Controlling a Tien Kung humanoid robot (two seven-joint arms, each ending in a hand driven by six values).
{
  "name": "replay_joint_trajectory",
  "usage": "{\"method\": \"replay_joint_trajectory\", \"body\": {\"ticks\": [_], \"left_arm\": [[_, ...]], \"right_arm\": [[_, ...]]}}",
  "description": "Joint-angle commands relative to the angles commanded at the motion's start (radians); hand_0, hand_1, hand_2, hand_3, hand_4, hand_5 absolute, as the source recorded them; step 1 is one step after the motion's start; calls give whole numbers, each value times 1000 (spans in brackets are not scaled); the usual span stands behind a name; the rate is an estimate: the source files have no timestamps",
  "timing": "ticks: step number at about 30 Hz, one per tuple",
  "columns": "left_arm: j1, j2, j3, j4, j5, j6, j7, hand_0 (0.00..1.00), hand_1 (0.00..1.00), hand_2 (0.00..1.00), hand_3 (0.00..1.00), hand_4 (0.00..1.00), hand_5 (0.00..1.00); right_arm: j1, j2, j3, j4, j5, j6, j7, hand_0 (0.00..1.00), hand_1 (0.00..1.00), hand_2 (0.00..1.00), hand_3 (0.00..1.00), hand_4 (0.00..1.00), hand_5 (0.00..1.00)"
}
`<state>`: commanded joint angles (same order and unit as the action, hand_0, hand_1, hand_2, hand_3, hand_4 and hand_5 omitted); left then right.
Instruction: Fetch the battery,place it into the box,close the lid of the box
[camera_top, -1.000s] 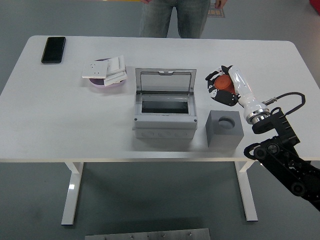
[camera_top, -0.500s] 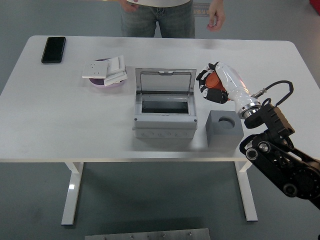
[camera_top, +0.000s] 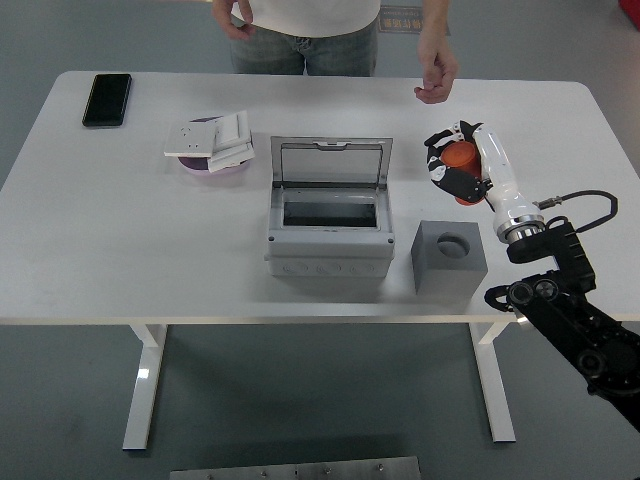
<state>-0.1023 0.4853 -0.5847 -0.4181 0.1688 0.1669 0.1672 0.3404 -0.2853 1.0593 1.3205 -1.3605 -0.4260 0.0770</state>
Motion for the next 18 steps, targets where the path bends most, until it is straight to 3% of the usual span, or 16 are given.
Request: {"method": "replay_joint_trajectory", "body": {"ticks": [8,12,18], "left_arm": [[-1,-7,0,0,1,-1,0,604,757,639,575,643,141],[-3,-8,-2,-1,6,-1,2,604,758,640,575,643,140],[-2,-10,-5,-2,10,-1,6,604,758,639,574,643,141]], "right_arm": [[-62,63,69,-18,243,-2,172,344,319,309,321,184,2],[-99,97,93,-13,320,0,215,340,314,306,320,178,2],[-144,119,107,-6,340,8,247,338,314,307,321,178,2]]}}
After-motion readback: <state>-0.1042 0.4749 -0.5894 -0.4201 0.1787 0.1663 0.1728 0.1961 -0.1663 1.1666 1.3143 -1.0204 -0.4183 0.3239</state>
